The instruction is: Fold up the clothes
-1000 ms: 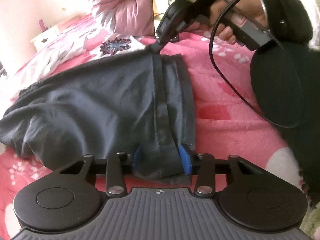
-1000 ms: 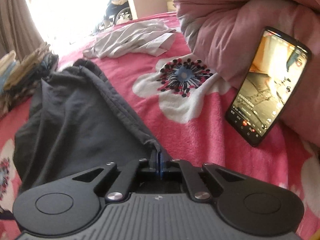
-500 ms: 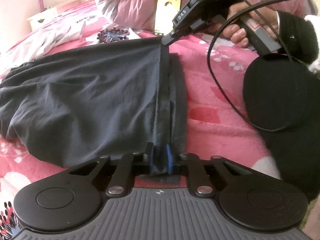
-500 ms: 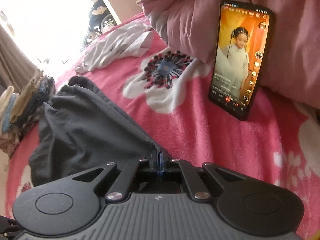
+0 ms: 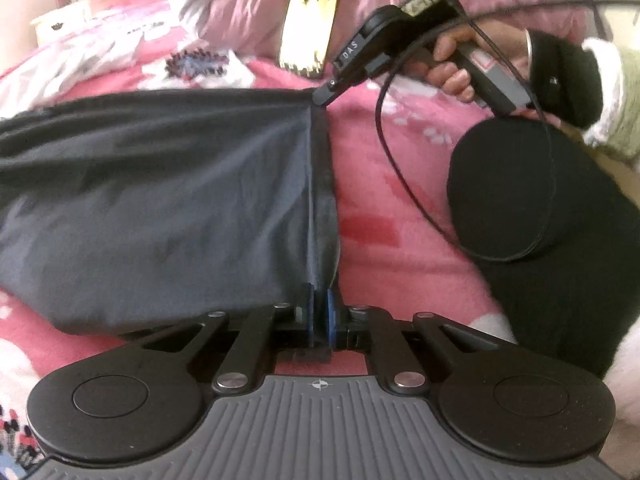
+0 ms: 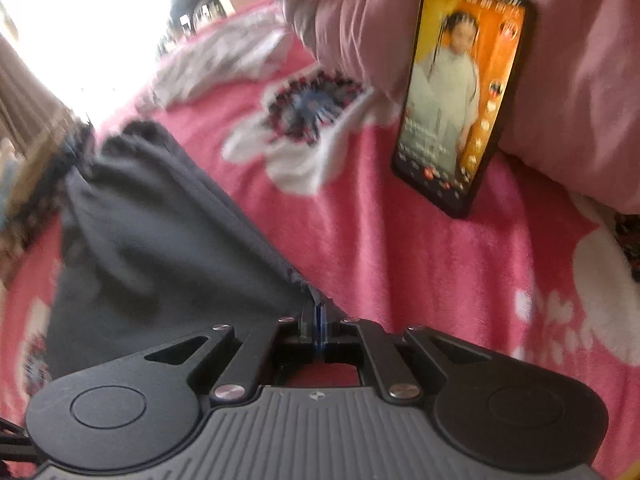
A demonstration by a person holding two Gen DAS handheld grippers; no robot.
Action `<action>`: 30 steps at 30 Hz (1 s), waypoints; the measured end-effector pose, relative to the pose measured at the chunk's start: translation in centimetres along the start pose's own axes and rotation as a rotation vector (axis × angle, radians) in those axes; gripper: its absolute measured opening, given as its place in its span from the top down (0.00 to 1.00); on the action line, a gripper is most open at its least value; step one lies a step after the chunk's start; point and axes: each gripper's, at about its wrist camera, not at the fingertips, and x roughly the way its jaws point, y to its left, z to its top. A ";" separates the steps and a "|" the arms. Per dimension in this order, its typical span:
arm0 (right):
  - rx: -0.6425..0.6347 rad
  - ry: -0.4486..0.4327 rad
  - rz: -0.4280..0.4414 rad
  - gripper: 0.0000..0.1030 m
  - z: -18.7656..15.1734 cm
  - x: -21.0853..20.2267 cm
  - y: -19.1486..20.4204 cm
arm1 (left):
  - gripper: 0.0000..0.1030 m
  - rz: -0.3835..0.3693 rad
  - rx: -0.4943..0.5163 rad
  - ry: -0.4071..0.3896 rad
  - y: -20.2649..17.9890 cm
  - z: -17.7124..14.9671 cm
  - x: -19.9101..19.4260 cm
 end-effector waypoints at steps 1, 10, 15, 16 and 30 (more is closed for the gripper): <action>-0.011 0.017 -0.019 0.98 -0.1 0.5 0.1 | 0.96 -0.003 -0.003 0.015 0.0 -0.2 0.5; -0.210 0.062 -0.124 0.78 -0.4 1.2 2.0 | 0.67 -0.044 -0.019 -0.001 -0.3 -1.5 0.6; -0.244 -0.036 -0.241 0.63 -0.9 -1.5 2.7 | 0.58 -0.038 0.007 -0.011 -0.6 -2.5 -1.4; -0.237 -0.072 -0.242 0.63 -0.8 -2.1 3.0 | 0.58 -0.033 0.000 -0.016 -0.2 -2.6 -2.0; -0.493 -0.149 -0.077 0.81 0.3 1.1 11.1 | 0.56 0.136 -0.157 -0.168 6.4 -0.4 -3.1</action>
